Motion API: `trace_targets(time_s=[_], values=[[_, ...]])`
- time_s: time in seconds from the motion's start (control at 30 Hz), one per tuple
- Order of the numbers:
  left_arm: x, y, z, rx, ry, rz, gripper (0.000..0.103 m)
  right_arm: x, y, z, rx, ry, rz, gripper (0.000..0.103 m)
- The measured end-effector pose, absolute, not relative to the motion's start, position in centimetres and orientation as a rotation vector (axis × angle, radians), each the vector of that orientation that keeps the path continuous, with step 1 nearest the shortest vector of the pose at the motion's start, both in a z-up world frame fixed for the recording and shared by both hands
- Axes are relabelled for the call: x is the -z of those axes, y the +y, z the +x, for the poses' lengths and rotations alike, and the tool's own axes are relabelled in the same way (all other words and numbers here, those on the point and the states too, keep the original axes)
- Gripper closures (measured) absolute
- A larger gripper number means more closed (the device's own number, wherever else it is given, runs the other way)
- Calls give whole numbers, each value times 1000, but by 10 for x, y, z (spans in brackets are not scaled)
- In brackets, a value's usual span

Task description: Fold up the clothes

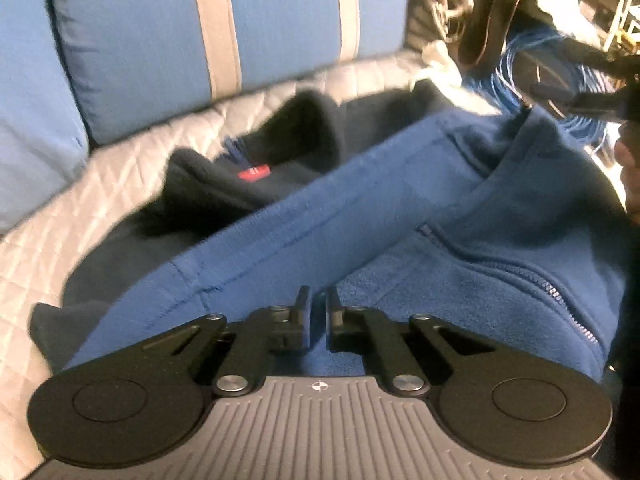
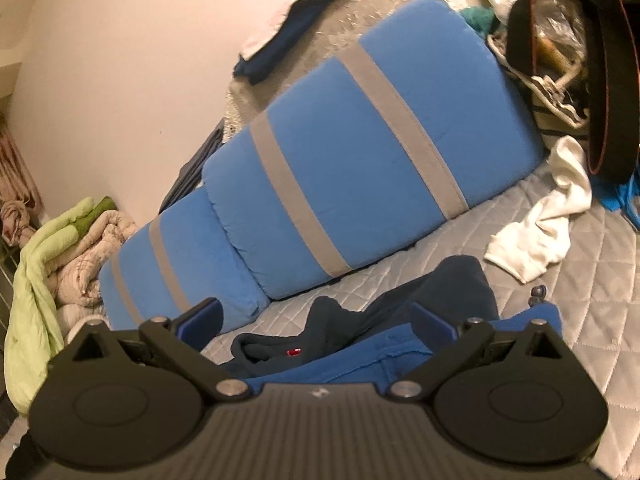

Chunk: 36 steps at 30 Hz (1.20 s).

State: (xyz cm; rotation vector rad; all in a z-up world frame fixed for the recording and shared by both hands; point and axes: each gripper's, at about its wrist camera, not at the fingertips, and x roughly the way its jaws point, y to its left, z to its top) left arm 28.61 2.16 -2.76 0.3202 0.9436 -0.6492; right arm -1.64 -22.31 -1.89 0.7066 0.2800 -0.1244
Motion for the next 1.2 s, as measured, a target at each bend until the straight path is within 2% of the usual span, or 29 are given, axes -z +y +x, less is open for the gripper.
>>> trace_targets(time_s=[0.33,0.53,0.63,0.77,0.8,0.87,0.93,1.07,1.2], values=[[-6,28,279,510,779,311,99,13,-224,-21,152,268,670,0],[4,30,291,200,749,459,103,5,-241,-29,235,270,629,0],[9,51,303,209,806,309,103,11,-255,-31,304,300,651,0],[11,55,301,264,788,269,101,24,-269,-29,301,346,758,0],[12,54,301,300,791,252,96,25,-271,-29,289,352,767,0],[14,53,302,366,797,224,69,26,-269,-26,283,373,748,0],[17,45,299,378,792,245,58,26,-265,-23,274,396,705,0],[25,31,295,415,798,287,55,26,-250,-13,237,447,582,0],[32,19,290,415,789,329,55,14,-222,5,109,512,314,0]])
